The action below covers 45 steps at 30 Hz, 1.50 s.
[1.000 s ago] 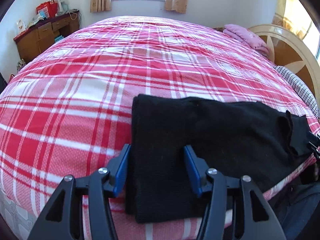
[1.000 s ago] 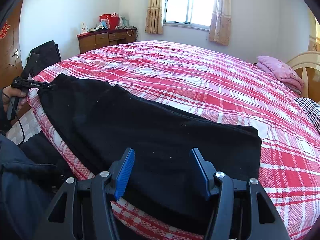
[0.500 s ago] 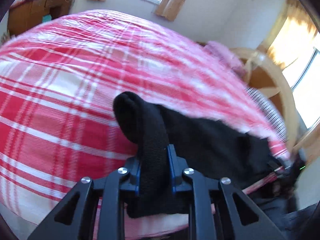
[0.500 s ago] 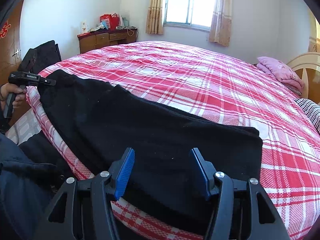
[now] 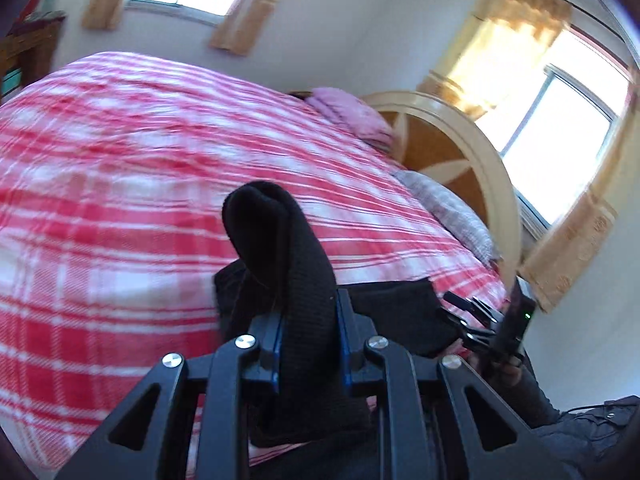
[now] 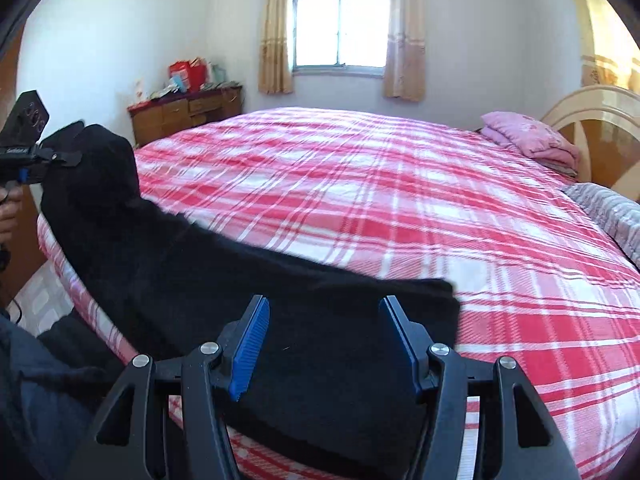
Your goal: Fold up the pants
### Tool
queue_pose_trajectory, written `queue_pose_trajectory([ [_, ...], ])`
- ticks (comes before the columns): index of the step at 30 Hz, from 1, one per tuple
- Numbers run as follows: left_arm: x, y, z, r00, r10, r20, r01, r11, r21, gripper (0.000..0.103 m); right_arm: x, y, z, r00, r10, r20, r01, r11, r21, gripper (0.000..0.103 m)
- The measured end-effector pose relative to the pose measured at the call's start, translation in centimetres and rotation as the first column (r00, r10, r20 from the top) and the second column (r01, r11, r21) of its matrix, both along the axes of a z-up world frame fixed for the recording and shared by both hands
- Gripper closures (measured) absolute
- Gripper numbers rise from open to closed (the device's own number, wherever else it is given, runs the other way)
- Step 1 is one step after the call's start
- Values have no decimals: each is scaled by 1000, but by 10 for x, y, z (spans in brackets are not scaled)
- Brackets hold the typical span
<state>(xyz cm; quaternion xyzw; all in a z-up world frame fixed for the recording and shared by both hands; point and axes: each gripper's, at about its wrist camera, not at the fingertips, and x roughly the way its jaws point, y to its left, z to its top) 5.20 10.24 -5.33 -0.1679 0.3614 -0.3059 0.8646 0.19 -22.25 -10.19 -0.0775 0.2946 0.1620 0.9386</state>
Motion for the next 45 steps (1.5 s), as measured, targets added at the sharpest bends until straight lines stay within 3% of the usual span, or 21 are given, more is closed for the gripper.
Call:
queue_pose_trajectory([
  [10,20,-94,30,982,-186,-1,186,982,32,82,6,-42,16,994,-112,-1,112,994,-9,44],
  [17,27,-172,42,951,-310,-9,309,944,112,82,10,-76,15,982,-190,-15,191,981,26,43],
  [25,39,-237,-1,912,-395,-112,410,892,193,82,23,-117,4,943,-315,-105,327,937,124,43],
  [28,37,-261,-17,906,-408,-115,424,866,265,78,26,-128,-1,930,-340,-139,359,920,155,43],
  [31,33,-275,-24,906,-406,-116,422,854,304,74,26,-129,-3,927,-349,-140,368,917,153,43],
  [34,21,-278,-5,901,-433,-32,421,853,308,74,23,-127,1,934,-338,-116,354,922,158,42],
  [36,14,-270,10,900,-434,37,405,864,299,62,18,-122,7,939,-333,-83,342,927,157,42],
  [37,13,-266,16,902,-427,65,391,871,299,43,16,-119,10,942,-328,-67,335,929,157,42],
  [38,10,-253,23,913,-391,115,341,888,308,28,13,-115,15,946,-319,-53,323,932,162,42],
  [40,6,-235,27,926,-336,175,267,906,328,20,4,-101,30,963,-269,-12,266,945,188,42],
  [45,12,-189,-1,961,-189,204,81,892,444,19,-14,-33,52,995,-67,73,58,991,120,38],
])
